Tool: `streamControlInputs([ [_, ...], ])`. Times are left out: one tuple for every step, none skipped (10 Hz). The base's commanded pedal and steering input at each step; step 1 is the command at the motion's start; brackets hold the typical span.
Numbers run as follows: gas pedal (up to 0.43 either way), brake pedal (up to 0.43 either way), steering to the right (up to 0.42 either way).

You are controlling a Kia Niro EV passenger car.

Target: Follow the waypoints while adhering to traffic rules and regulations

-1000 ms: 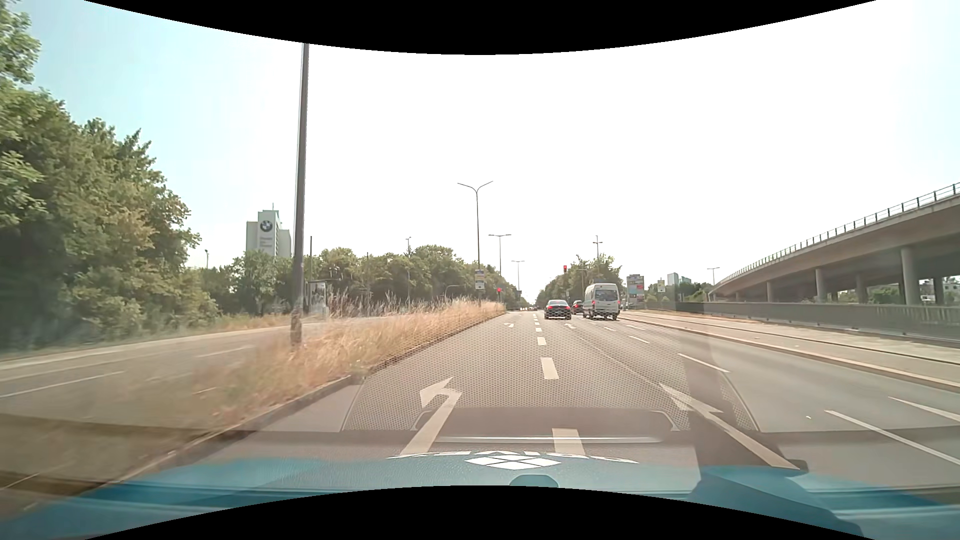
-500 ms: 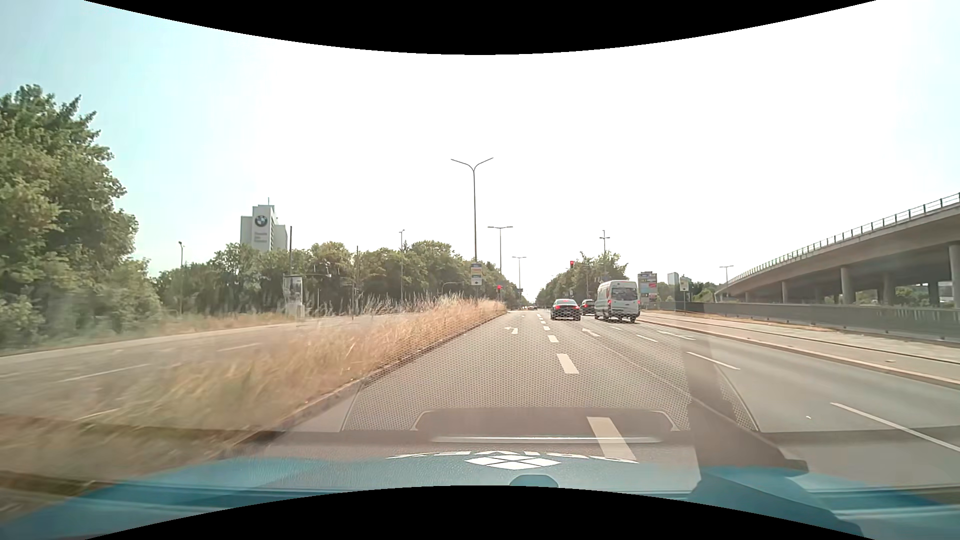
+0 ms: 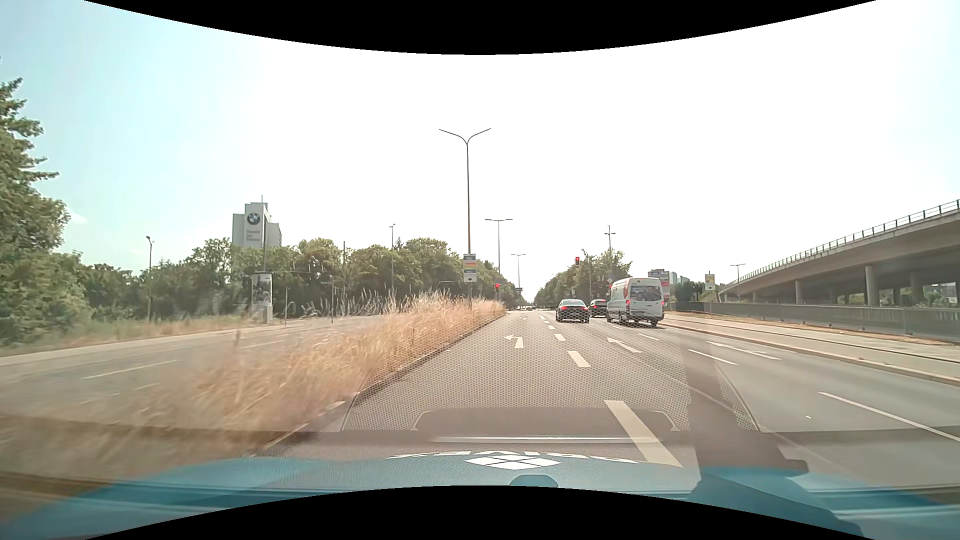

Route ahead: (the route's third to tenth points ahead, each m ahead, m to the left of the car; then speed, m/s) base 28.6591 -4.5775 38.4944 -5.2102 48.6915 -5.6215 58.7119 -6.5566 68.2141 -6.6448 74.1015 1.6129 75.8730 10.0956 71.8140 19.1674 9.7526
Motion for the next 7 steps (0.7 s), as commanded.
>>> streamControlInputs([
  [0.0,0.22,0.005],
  [0.0,0.22,0.007],
  [0.0,0.22,0.008],
  [0.0,0.22,0.009],
  [0.0,0.22,0.012],
  [0.0,0.226,0.017],
  [0.0,0.226,0.018],
])
